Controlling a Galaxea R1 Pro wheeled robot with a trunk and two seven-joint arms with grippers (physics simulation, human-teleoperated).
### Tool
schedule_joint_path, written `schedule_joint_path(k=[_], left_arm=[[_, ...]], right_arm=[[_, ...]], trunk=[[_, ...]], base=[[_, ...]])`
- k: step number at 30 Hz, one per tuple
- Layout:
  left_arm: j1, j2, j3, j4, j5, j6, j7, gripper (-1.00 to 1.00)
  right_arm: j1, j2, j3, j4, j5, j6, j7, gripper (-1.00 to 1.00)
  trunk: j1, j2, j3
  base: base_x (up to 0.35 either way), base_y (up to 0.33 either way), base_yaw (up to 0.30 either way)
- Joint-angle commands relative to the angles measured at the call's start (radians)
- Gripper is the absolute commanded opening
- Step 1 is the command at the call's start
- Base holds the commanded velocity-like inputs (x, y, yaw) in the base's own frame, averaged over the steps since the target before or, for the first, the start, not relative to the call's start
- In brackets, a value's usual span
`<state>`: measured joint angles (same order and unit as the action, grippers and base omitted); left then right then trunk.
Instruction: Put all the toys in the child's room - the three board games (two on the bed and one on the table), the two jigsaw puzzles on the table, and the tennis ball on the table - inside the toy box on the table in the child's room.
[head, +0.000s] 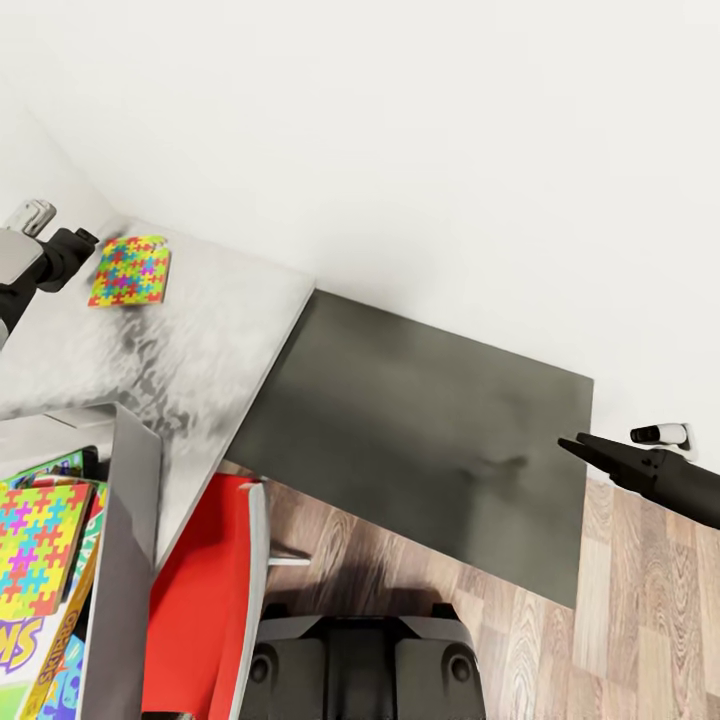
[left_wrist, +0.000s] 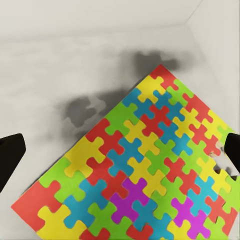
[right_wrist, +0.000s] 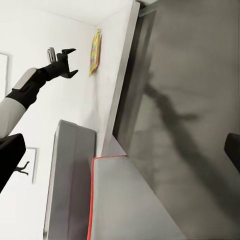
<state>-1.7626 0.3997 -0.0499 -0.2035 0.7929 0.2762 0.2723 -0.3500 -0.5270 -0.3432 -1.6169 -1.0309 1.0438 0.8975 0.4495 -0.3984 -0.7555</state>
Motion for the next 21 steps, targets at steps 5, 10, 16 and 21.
schedule_joint_path(k=[5, 10, 16, 21], left_arm=[[-0.018, -0.002, -0.006, -0.002, 0.005, 0.005, 0.007, 1.00], [-0.026, -0.006, -0.005, -0.002, -0.002, 0.005, 0.007, 1.00], [-0.031, -0.010, -0.005, -0.002, -0.013, 0.005, 0.007, 1.00], [-0.033, -0.012, -0.005, -0.002, -0.018, 0.005, 0.007, 1.00]], right_arm=[[0.001, 0.000, -0.003, 0.000, 0.003, 0.003, 0.006, 1.00], [0.002, 0.001, -0.004, 0.000, 0.003, 0.003, 0.006, 1.00], [0.003, 0.001, -0.005, 0.000, 0.003, 0.003, 0.006, 1.00], [0.003, 0.001, -0.005, 0.000, 0.003, 0.003, 0.006, 1.00]], trunk=[[0.000, -0.002, -0.009], [0.000, -0.002, -0.017], [0.000, -0.002, -0.027], [0.000, -0.002, -0.035]], base=[[0.000, 0.000, 0.000], [0.000, 0.000, 0.000], [0.000, 0.000, 0.000], [0.000, 0.000, 0.000]])
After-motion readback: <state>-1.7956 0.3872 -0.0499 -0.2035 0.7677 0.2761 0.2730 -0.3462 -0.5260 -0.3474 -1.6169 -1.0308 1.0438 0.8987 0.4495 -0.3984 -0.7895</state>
